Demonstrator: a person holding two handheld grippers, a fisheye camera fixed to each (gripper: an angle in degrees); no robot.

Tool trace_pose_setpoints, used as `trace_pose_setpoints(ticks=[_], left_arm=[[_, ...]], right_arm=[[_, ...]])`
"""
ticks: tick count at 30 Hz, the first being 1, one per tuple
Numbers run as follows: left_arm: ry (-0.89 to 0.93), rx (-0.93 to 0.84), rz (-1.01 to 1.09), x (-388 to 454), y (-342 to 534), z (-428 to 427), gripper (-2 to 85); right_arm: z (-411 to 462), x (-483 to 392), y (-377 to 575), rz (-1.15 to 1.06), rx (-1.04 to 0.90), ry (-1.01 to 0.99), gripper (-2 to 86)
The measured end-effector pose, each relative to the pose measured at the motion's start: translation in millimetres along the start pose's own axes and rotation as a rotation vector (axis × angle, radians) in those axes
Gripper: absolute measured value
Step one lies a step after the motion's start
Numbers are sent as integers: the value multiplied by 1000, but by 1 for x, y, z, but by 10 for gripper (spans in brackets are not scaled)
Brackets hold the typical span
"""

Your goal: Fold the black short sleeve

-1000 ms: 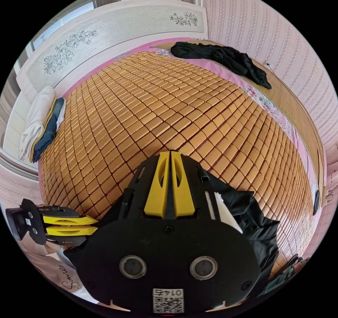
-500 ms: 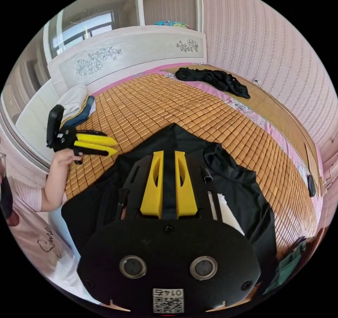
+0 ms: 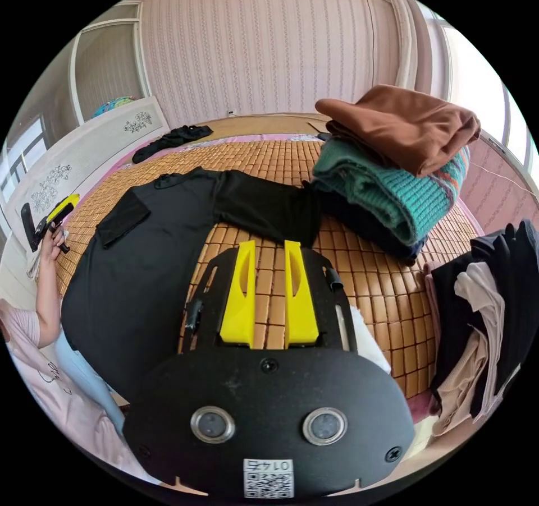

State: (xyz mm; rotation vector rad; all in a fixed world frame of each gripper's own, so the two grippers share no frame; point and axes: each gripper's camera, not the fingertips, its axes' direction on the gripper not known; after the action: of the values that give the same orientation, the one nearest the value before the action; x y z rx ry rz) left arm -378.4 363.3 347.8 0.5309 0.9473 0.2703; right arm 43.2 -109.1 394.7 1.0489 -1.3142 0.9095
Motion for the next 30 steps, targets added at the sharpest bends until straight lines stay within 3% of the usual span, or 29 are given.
trace_pose_setpoints(ticks=[7,13,19,26,30], left_arm=[[217,-122,175,114,-32,95,63],[398,-174,172,210,-62,183,63],[440,-325,132,282,-73,301,64],[205,-458,224,340,-75,407,68],[221,-508,194,346,-65,450,88]], right_arm=[[11,25,-61,-17,-60,98,127],[24,42,-117,-35,-205,-55,72],[-6,42,-140,-32,-182,-60,26],[-45,44,-158,-23,-175,-121,13],[-65,46,-165,-10,-168,-155,13]])
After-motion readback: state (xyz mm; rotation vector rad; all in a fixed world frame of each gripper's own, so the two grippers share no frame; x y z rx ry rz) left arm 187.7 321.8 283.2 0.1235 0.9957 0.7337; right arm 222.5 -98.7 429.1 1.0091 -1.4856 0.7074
